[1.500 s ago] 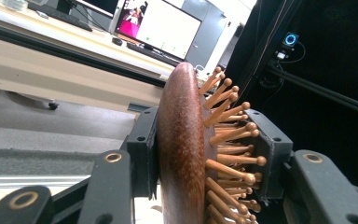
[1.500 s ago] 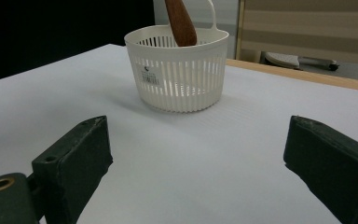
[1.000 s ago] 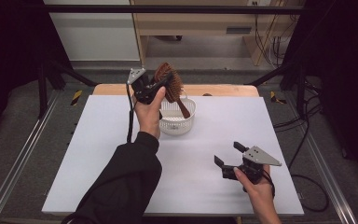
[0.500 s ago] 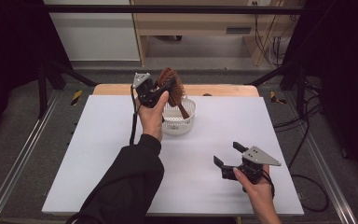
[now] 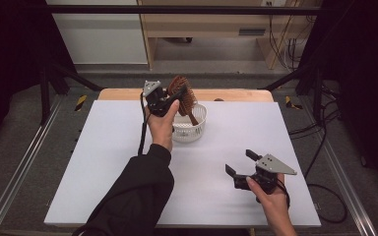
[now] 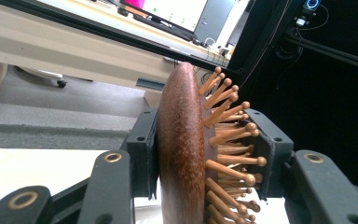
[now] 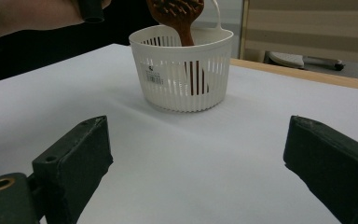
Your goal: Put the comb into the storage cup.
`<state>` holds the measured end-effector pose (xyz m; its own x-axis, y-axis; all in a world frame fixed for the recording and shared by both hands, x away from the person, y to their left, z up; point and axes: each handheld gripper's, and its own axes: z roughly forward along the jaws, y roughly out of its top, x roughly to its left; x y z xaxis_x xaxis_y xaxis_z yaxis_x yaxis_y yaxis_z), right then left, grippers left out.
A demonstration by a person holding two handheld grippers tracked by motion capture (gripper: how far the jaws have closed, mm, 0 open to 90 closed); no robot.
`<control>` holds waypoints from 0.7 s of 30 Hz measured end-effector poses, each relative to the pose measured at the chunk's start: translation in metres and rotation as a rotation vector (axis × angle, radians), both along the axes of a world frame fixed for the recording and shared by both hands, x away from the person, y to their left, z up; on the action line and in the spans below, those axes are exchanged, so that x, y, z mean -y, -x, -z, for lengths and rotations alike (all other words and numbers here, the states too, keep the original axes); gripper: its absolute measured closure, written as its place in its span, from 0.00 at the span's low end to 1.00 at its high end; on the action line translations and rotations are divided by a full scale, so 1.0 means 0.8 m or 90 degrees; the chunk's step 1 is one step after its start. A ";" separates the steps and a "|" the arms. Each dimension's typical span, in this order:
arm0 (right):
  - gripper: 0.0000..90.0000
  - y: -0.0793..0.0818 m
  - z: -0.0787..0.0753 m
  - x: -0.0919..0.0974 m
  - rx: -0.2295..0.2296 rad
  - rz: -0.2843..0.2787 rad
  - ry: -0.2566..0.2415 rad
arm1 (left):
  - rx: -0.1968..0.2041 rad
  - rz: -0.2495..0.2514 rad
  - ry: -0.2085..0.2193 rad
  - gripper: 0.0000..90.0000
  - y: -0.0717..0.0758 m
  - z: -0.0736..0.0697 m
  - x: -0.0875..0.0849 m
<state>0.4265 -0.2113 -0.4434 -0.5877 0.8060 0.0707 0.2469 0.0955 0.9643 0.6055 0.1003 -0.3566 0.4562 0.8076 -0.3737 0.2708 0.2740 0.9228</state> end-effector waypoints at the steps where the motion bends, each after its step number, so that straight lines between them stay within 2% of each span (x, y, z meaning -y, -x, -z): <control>1: 0.09 0.000 0.000 0.000 -0.001 0.000 0.000 | -0.001 -0.001 0.001 0.57 0.000 0.001 0.000; 21: 0.09 0.000 0.000 0.000 -0.001 -0.003 -0.002 | -0.007 -0.003 0.000 0.57 -0.001 0.013 0.003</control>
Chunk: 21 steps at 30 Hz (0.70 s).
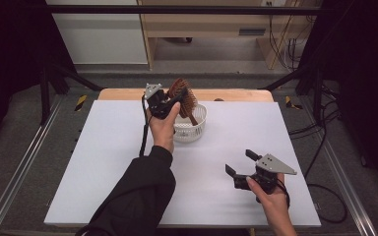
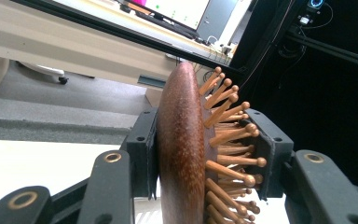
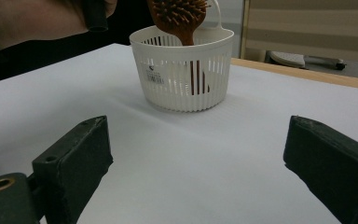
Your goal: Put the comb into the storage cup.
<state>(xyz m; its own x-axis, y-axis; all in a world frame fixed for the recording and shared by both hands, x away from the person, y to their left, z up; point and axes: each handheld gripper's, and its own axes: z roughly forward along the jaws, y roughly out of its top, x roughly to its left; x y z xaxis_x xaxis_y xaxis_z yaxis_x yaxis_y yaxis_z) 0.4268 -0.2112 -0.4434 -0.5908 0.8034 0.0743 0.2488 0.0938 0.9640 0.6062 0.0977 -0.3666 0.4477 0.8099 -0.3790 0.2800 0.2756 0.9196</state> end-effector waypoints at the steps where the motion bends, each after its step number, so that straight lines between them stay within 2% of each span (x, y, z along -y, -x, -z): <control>1: 0.09 0.000 0.000 0.000 0.000 0.000 0.000 | 0.000 0.000 0.000 0.57 0.000 0.000 0.000; 21: 0.09 0.000 0.000 -0.001 -0.001 -0.003 0.001 | 0.003 -0.002 0.001 0.56 0.004 0.007 -0.001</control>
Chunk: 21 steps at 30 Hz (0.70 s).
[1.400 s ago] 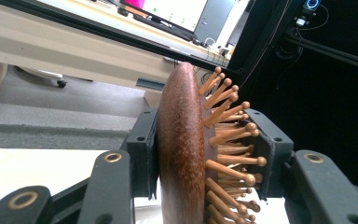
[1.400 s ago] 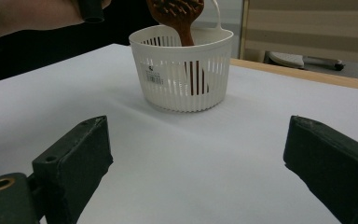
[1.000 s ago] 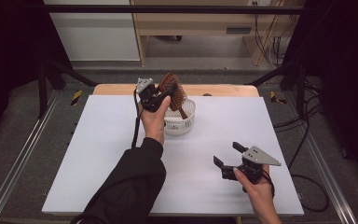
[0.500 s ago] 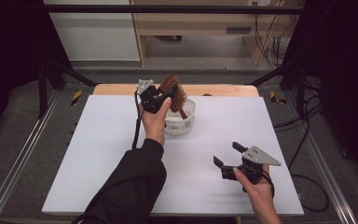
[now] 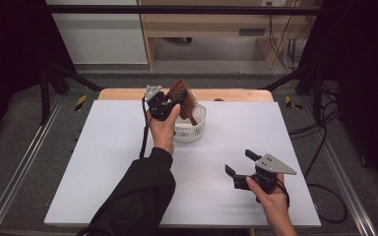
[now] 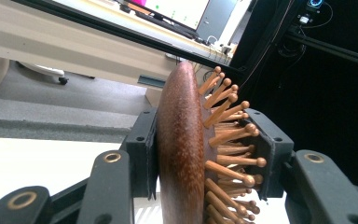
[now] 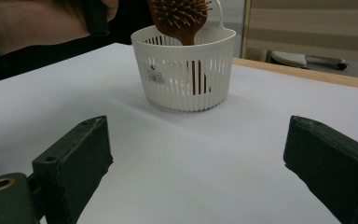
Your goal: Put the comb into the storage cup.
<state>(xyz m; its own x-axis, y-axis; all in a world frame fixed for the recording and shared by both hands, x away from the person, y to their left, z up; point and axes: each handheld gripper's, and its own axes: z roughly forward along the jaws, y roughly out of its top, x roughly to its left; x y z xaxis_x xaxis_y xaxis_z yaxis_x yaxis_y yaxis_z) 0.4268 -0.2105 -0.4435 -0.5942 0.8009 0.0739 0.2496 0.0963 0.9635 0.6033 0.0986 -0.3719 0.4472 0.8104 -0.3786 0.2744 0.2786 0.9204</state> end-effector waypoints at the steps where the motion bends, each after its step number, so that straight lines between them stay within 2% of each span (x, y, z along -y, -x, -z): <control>1: 0.09 0.000 0.000 0.000 0.000 0.000 0.000 | 0.000 0.000 0.000 0.56 0.000 0.000 -0.001; 13: 0.09 0.000 0.001 -0.005 -0.001 -0.005 0.004 | -0.006 -0.001 -0.006 0.56 0.006 0.001 -0.008; 21: 0.09 0.000 0.001 -0.004 -0.003 -0.005 0.006 | -0.009 -0.007 0.000 0.56 0.008 0.005 -0.015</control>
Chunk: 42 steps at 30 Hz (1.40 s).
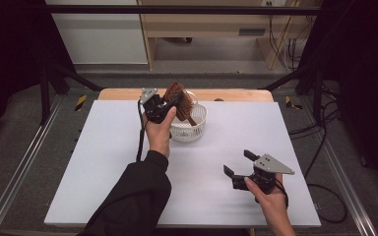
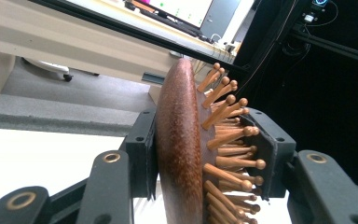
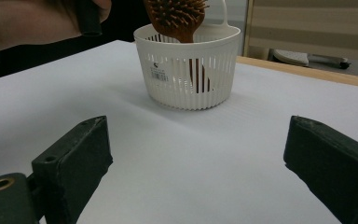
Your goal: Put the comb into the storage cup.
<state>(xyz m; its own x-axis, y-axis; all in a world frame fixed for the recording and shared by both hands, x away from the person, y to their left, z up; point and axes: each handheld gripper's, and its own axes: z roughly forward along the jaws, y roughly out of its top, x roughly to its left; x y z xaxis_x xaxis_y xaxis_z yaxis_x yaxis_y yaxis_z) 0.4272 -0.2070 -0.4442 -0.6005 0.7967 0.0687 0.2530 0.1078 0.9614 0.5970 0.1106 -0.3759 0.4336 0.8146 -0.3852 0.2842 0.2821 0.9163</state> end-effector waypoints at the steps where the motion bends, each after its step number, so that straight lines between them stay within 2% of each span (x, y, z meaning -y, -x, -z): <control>1: 0.09 0.000 0.000 0.000 0.000 0.000 0.000 | -0.001 -0.001 0.002 0.55 0.000 0.001 -0.001; 19: 0.09 0.000 0.001 -0.002 0.000 -0.003 0.005 | -0.015 -0.008 0.017 0.55 0.002 0.011 -0.020; 42: 0.08 -0.001 0.001 -0.003 -0.002 -0.007 0.006 | -0.021 -0.011 0.030 0.55 0.003 0.018 -0.031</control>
